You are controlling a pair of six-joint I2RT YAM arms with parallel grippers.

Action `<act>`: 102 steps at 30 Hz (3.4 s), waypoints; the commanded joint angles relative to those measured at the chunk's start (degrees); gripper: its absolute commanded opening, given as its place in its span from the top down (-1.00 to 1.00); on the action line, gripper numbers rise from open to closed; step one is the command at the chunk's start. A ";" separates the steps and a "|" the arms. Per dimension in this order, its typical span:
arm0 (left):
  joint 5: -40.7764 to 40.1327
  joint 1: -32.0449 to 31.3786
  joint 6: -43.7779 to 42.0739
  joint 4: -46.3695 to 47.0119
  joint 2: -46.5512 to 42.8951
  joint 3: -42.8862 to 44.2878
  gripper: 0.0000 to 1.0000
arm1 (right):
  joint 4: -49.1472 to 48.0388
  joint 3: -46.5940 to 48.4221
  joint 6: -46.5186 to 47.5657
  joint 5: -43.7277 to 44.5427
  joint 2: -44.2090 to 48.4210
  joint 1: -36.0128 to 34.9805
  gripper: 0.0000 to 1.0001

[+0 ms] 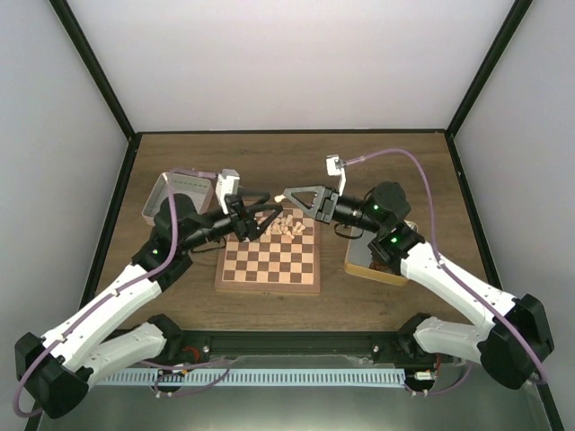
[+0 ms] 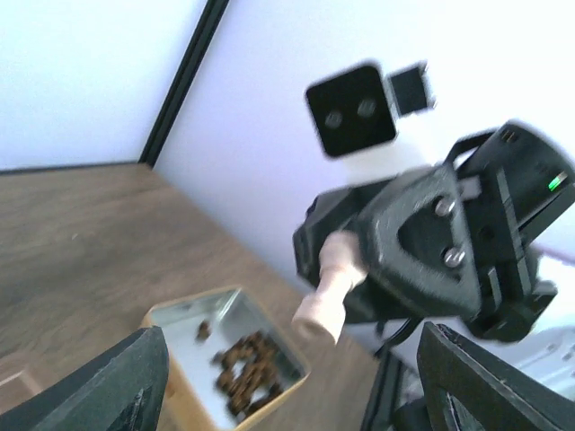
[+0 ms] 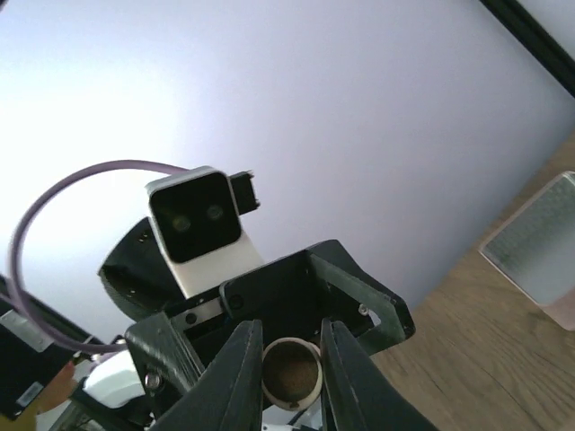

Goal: Set up the chess pieces on the board
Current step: Place the chess piece on the chessboard.

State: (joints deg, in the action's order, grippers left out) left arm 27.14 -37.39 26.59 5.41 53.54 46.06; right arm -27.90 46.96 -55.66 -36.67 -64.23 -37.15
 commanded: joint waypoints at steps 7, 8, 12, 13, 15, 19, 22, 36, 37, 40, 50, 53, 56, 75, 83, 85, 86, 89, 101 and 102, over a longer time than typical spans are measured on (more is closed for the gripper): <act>4.17 0.23 21.59 27.52 -0.54 -4.04 -0.11 | -18.01 0.98 -9.43 -6.75 -3.29 0.14 0.73; 4.28 0.29 21.70 27.48 -0.42 -4.01 -0.04 | -19.20 1.01 -9.96 -7.02 -3.62 0.14 0.73; 5.17 0.38 22.99 28.28 0.46 -3.70 0.07 | -21.02 1.58 -10.79 -7.40 -4.47 0.10 0.73; 5.20 0.38 23.05 28.45 0.57 -3.77 0.07 | -21.42 1.76 -10.91 -7.45 -4.60 0.12 0.73; 4.88 0.42 23.33 28.51 0.69 -4.11 0.07 | -22.74 1.90 -11.32 -7.56 -4.89 0.15 0.73; 4.81 0.57 23.47 28.58 0.95 -4.54 0.06 | -24.26 2.03 -11.77 -7.16 -5.35 0.14 0.73; 4.60 0.56 23.60 28.86 0.82 -5.09 0.06 | -25.92 1.95 -12.54 -6.78 -5.51 0.14 0.72; 5.93 0.82 23.21 29.42 0.60 -4.78 0.59 | -24.97 1.86 -11.99 -6.68 -6.85 -0.03 0.71; 6.10 0.82 23.21 29.40 0.60 -4.80 0.62 | -24.92 1.83 -11.83 -6.59 -6.92 -0.10 0.71; 6.01 0.82 22.88 28.76 0.50 -4.84 0.76 | -24.71 1.74 -11.43 -5.99 -7.11 -0.20 0.71; 0.42 1.30 11.31 5.20 -0.60 0.79 0.92 | -11.68 2.57 -5.39 -0.95 -4.46 -0.28 -0.03; -4.46 1.92 4.78 -10.83 -0.05 4.58 0.92 | -2.78 1.41 -1.25 5.76 -1.47 -0.21 -0.26; -9.51 3.37 -0.69 -25.33 2.10 9.39 0.92 | 7.74 -0.54 -0.10 15.61 0.85 0.63 -0.38; -30.61 16.33 -17.93 -59.46 43.77 38.83 0.92 | 16.80 -12.90 0.76 25.44 9.87 2.17 -0.40; -27.44 16.49 -17.51 -61.42 55.39 44.39 0.92 | 19.63 -13.14 2.26 28.51 12.41 2.14 -0.41; -27.60 16.55 -17.54 -62.39 57.27 45.87 0.92 | 19.62 -13.41 2.29 28.52 12.41 2.09 -0.41; -27.76 16.50 -17.54 -62.38 57.82 46.30 0.92 | 19.58 -13.44 2.24 28.52 12.38 2.15 -0.41; -27.89 16.47 -18.27 -62.72 59.95 47.76 0.92 | 19.53 -13.76 2.23 28.71 12.45 2.17 -0.41; -30.30 16.47 -18.65 -64.96 62.23 48.48 0.89 | 19.88 -13.56 2.68 28.63 11.87 2.14 -0.42; -29.65 16.47 -18.72 -64.87 62.45 48.46 0.89 | 19.88 -13.51 2.79 28.52 11.78 2.16 -0.42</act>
State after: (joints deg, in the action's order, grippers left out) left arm -1.93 -20.91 8.54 -58.46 114.41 93.76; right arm -8.16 33.45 -53.65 -8.86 -52.51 -35.33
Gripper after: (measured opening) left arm 0.121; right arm 0.708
